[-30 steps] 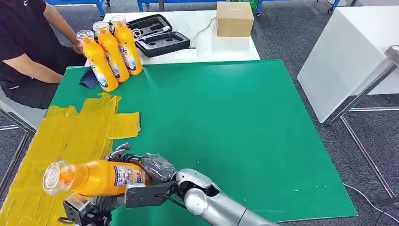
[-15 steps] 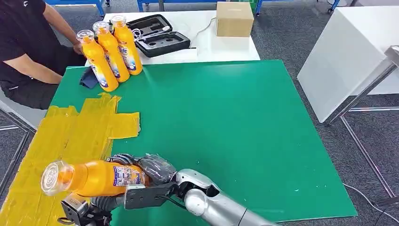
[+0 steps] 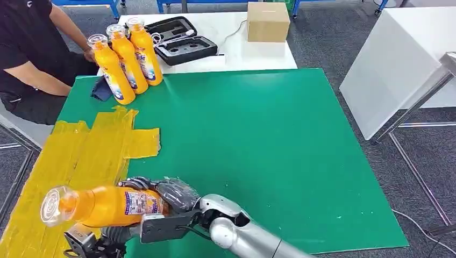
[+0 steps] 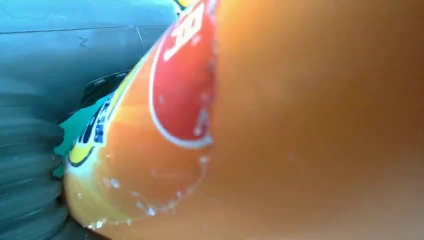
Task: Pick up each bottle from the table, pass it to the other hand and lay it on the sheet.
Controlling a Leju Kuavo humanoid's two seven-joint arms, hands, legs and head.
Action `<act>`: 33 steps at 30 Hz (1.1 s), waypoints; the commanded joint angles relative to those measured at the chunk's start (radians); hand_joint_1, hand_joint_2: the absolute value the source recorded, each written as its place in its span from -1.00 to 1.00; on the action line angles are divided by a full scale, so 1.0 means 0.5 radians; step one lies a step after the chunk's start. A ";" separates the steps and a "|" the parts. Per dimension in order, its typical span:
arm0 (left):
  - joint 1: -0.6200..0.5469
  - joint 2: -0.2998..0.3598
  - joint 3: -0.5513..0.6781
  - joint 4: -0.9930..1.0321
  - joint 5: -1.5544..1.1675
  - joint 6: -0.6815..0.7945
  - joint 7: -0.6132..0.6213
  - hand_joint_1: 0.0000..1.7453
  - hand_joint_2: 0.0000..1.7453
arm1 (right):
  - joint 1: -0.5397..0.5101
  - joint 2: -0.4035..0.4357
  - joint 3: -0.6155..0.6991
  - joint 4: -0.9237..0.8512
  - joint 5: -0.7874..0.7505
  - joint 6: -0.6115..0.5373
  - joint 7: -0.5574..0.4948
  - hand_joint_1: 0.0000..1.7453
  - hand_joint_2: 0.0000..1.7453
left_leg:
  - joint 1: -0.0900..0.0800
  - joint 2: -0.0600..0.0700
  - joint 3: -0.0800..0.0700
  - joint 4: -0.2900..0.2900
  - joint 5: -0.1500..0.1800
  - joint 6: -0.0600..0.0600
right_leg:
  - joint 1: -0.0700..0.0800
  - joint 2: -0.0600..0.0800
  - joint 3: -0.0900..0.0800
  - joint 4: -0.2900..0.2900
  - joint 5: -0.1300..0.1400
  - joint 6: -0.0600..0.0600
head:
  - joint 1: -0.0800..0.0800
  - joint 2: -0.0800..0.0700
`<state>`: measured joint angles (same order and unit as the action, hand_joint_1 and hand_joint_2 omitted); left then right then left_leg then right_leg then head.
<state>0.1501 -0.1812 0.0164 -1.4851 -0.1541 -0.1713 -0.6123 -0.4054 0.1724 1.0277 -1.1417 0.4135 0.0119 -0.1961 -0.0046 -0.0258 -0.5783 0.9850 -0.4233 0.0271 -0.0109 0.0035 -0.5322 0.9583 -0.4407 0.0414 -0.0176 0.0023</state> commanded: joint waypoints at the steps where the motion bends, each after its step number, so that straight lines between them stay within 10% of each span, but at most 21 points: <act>1: -0.054 0.008 0.264 -0.047 -0.250 0.320 0.051 1.00 1.00 | 0.082 -0.193 -0.196 -0.256 0.008 -0.104 -0.015 -1.00 -1.00 | 0.001 0.000 0.002 -0.001 -0.001 -0.001 | 0.001 -0.002 0.003 -0.002 -0.001 -0.001 | -0.001 0.000; 26: 0.000 0.054 0.837 -0.150 -0.623 0.653 -0.021 1.00 1.00 | 0.262 -0.382 -0.537 -0.567 0.063 -0.093 -0.069 -1.00 -1.00 | 0.003 0.006 0.002 0.000 -0.003 -0.003 | 0.003 0.003 0.003 -0.002 -0.002 -0.002 | -0.001 0.000; 33: -0.101 0.209 0.975 0.266 -1.820 1.430 0.457 1.00 1.00 | 0.249 -0.448 -0.591 -0.626 0.005 -0.090 -0.114 -1.00 -1.00 | 0.001 0.005 0.004 -0.003 -0.001 -0.002 | 0.001 0.002 0.003 -0.003 -0.001 -0.002 | -0.001 0.000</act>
<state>0.1659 -0.1530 0.4128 -1.5690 -0.7084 0.3734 -0.5759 -0.2610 0.0099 0.7668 -1.4256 0.4418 -0.0374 -0.2334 -0.0042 -0.0242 -0.5789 0.9849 -0.4234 0.0268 -0.0106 0.0051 -0.5336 0.9583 -0.4407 0.0412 -0.0179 0.0023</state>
